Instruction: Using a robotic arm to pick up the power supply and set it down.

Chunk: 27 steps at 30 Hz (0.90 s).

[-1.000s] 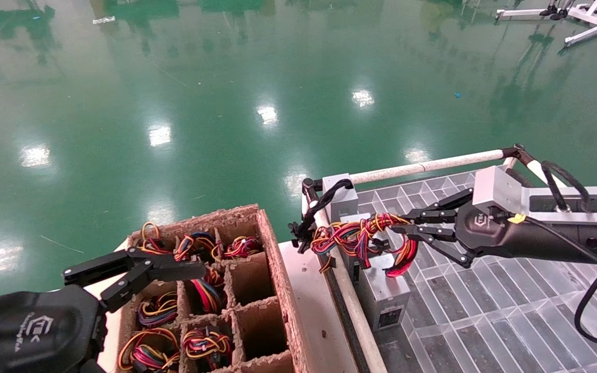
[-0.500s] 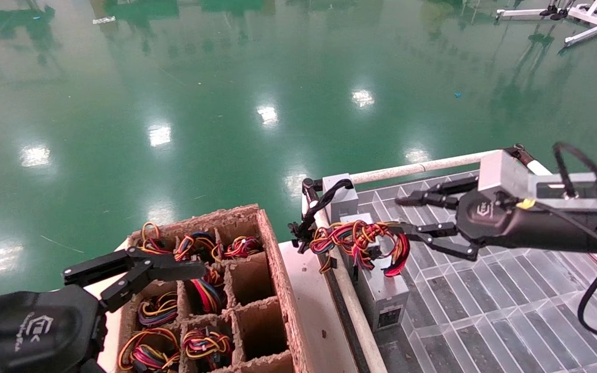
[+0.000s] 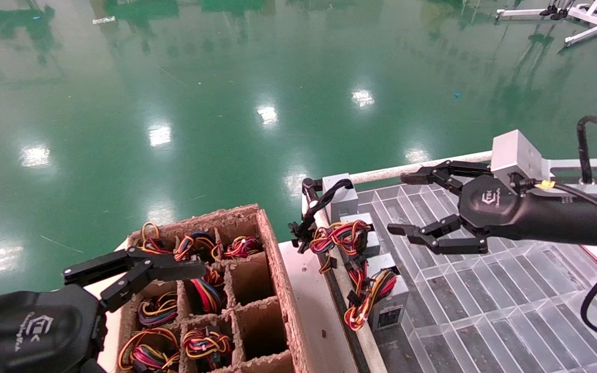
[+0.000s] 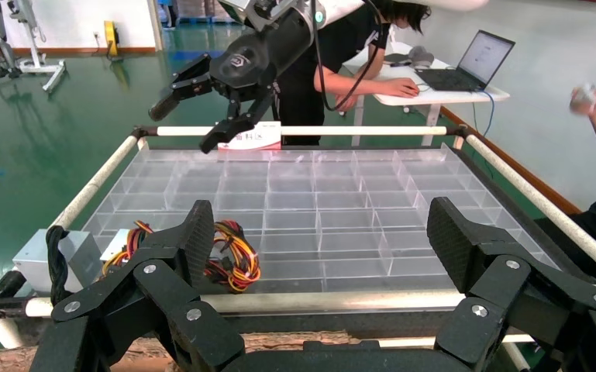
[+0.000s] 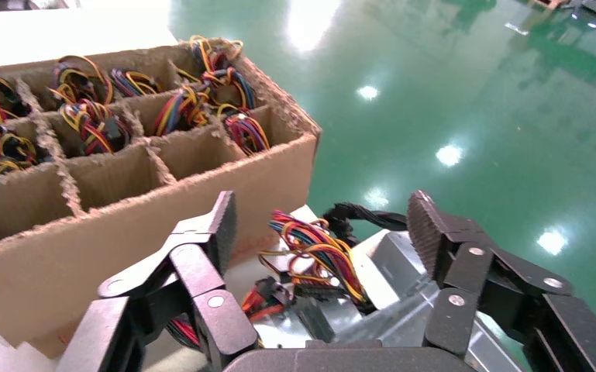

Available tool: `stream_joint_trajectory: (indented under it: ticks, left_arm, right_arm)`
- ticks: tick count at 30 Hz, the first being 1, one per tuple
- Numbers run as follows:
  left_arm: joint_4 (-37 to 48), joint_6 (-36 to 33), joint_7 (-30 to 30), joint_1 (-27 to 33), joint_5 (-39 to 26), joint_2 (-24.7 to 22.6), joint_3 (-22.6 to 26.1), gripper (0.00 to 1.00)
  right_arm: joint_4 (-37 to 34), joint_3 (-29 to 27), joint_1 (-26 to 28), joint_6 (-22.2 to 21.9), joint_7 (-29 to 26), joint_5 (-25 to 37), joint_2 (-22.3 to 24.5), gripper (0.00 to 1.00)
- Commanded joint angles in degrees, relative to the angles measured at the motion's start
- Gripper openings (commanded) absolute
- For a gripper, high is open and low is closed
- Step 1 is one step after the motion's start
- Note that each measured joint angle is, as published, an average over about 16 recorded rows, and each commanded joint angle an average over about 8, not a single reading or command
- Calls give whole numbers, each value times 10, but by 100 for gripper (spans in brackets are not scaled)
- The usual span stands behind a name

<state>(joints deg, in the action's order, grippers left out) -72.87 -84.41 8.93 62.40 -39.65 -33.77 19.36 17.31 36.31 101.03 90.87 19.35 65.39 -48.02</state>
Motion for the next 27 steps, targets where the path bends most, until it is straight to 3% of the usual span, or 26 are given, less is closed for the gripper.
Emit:
stream_joint_trajectory:
  ticks: [1, 27]
  left_arm:
    - [0, 0, 0, 0, 0, 0, 0, 100]
    - [-2, -4, 5, -2, -6, -4, -10, 100]
  right_arm:
    - [19, -6, -13, -2, -10, -8, 4, 100]
    - [287, -103, -201, -26, -154, -120, 66, 100]
